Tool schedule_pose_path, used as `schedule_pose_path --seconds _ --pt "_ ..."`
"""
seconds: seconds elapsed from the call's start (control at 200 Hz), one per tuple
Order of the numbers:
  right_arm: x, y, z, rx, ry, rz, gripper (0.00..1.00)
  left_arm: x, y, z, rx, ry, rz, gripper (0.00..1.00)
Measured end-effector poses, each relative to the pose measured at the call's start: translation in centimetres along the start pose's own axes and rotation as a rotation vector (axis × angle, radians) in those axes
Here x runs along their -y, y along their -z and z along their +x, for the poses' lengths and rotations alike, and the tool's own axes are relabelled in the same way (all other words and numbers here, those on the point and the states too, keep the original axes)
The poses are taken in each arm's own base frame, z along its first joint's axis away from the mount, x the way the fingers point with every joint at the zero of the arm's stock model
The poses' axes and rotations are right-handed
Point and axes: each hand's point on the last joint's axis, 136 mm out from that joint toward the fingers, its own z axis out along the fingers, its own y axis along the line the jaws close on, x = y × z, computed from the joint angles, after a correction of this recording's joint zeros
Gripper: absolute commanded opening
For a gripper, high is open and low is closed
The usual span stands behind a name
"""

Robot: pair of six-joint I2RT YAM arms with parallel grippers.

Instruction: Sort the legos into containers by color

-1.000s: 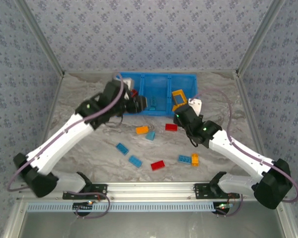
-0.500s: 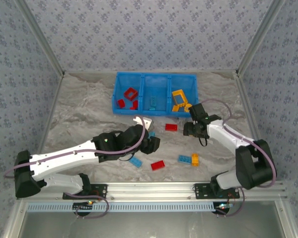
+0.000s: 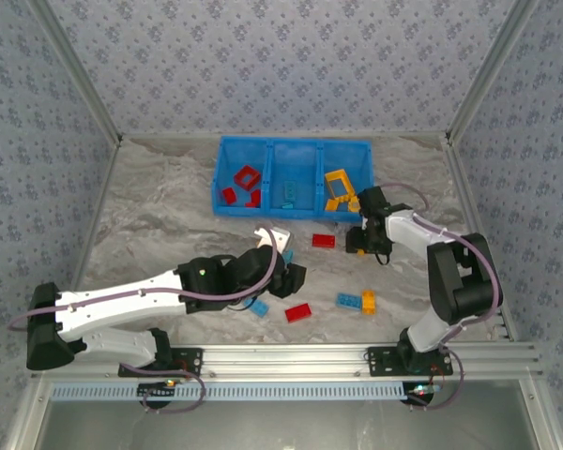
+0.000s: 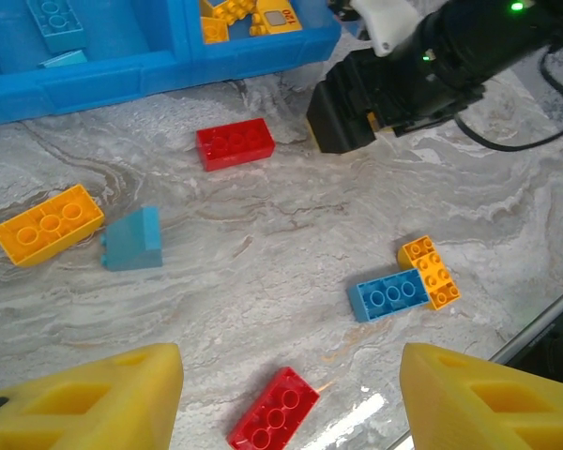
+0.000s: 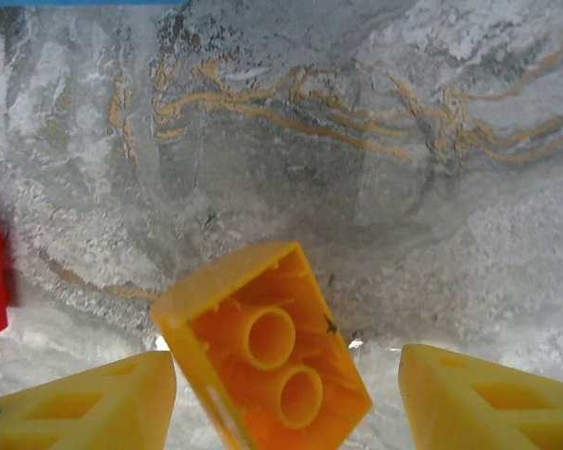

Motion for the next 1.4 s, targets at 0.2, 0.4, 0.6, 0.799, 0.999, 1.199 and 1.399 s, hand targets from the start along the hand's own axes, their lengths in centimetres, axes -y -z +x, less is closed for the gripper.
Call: schedule_pose_path --seconds 0.2,0.4,0.6,0.799,0.999,1.199,1.399 --pt "-0.1 -0.8 -0.6 -0.019 0.026 -0.006 0.49 0.7 0.5 -0.5 0.029 0.008 0.028 0.63" --pt "-0.4 -0.8 -0.8 -0.018 0.035 -0.012 0.33 0.5 0.4 -0.2 0.032 0.01 0.021 0.63" --pt "-1.3 2.0 -0.6 0.066 0.048 -0.011 0.28 0.5 0.5 -0.4 0.039 0.019 0.019 0.63" --pt "-2.2 7.7 -2.7 0.227 0.049 -0.01 0.29 0.3 0.6 -0.8 0.054 0.02 0.006 0.63" --pt "-2.6 10.7 -8.5 0.334 0.027 0.06 0.28 1.6 1.9 -4.0 0.126 0.023 0.021 0.65" --pt "-2.5 8.9 -12.5 0.331 0.018 0.168 0.28 2.8 2.3 -6.4 0.17 0.01 0.032 0.66" --pt "-2.6 6.3 -14.1 0.288 0.022 0.221 0.28 2.8 1.5 -6.9 0.167 -0.005 0.017 0.66"
